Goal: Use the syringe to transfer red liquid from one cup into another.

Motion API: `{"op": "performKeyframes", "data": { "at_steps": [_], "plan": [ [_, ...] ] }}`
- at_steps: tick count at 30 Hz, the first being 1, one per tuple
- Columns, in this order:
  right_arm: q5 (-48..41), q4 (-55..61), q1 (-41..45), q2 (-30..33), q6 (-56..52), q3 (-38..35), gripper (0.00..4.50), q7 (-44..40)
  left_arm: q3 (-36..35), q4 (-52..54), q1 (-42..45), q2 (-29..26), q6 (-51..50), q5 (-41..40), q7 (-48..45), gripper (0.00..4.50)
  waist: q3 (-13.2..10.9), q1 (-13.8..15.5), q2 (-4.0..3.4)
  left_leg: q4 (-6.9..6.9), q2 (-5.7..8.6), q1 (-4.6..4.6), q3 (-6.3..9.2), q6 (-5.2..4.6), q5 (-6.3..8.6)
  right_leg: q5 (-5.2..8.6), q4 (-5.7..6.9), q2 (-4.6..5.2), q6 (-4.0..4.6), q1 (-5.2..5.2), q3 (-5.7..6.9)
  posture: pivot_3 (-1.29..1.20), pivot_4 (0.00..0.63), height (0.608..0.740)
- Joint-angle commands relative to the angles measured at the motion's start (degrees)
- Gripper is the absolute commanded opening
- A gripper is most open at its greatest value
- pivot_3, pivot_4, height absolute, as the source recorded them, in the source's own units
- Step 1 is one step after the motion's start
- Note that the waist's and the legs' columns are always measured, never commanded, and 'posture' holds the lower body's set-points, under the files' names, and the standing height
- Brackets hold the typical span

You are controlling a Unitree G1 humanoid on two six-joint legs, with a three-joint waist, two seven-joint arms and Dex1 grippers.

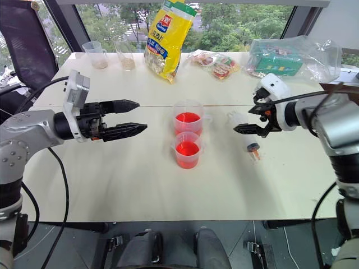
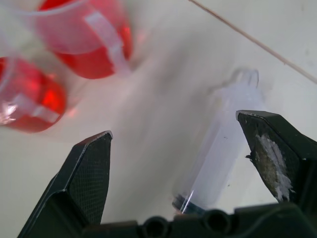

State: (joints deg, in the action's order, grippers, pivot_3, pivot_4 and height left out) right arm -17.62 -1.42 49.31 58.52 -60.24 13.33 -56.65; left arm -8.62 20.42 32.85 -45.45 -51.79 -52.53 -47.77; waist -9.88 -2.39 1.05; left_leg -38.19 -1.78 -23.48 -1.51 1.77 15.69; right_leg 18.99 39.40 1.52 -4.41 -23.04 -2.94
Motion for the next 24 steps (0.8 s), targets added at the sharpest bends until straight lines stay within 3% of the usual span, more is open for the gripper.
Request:
{"op": "performKeyframes", "data": {
  "at_steps": [1,9,16,19,23,24],
  "plan": [
    [4.68,-8.05,6.01,-3.42,-2.22,4.28,4.4,1.6,0.01,0.92,0.69,0.11,2.43,1.76,-0.29,4.5,0.0,-0.02,0.0,0.0,0.0,-0.01,-0.01,0.0,0.0,0.0,0.0,-0.01,0.0,-0.02,0.0,0.0,0.15,0.74],
    [13.39,-33.6,15.1,-15.17,2.36,9.67,4.4,5.35,-0.11,2.89,-0.64,1.71,3.61,3.05,1.62,4.5,0.0,0.0,0.0,0.04,0.0,-0.05,-0.04,0.0,0.0,0.0,0.0,0.0,0.0,-0.09,-0.02,0.0,0.15,0.74],
    [18.32,-44.7,17.11,-20.1,7.56,10.37,4.4,5.52,-0.84,5.0,-2.55,2.05,3.66,3.16,3.63,4.5,0.0,-0.08,0.0,0.03,0.01,-0.06,-0.04,0.01,0.0,0.0,0.01,0.01,0.0,-0.09,-0.01,0.0,0.15,0.74],
    [19.68,-46.62,17.21,-21.07,9.06,10.71,3.59,4.15,-1.51,5.74,-3.37,1.8,3.57,2.93,4.21,4.5,0.0,-0.22,0.0,0.03,-0.01,-0.04,-0.04,0.01,0.0,0.0,0.04,0.0,0.0,-0.09,-0.02,0.0,0.15,0.74],
    [20.82,-48.15,17.94,-21.85,9.99,9.79,1.6,3.42,-0.97,5.61,-2.97,1.85,3.91,3.31,4.54,4.5,0.01,-0.15,0.0,0.0,0.0,-0.01,-0.03,0.03,-0.02,-0.01,0.11,0.01,0.0,-0.07,-0.01,0.0,0.15,0.74],
    [20.94,-48.34,18.09,-21.96,10.08,9.46,1.35,3.46,-0.83,5.56,-2.77,1.87,3.94,3.36,4.54,4.5,0.01,-0.15,0.0,-0.02,0.0,0.0,-0.03,0.03,-0.02,-0.01,0.11,0.01,0.0,-0.05,-0.01,0.0,0.15,0.74]
  ]
}}
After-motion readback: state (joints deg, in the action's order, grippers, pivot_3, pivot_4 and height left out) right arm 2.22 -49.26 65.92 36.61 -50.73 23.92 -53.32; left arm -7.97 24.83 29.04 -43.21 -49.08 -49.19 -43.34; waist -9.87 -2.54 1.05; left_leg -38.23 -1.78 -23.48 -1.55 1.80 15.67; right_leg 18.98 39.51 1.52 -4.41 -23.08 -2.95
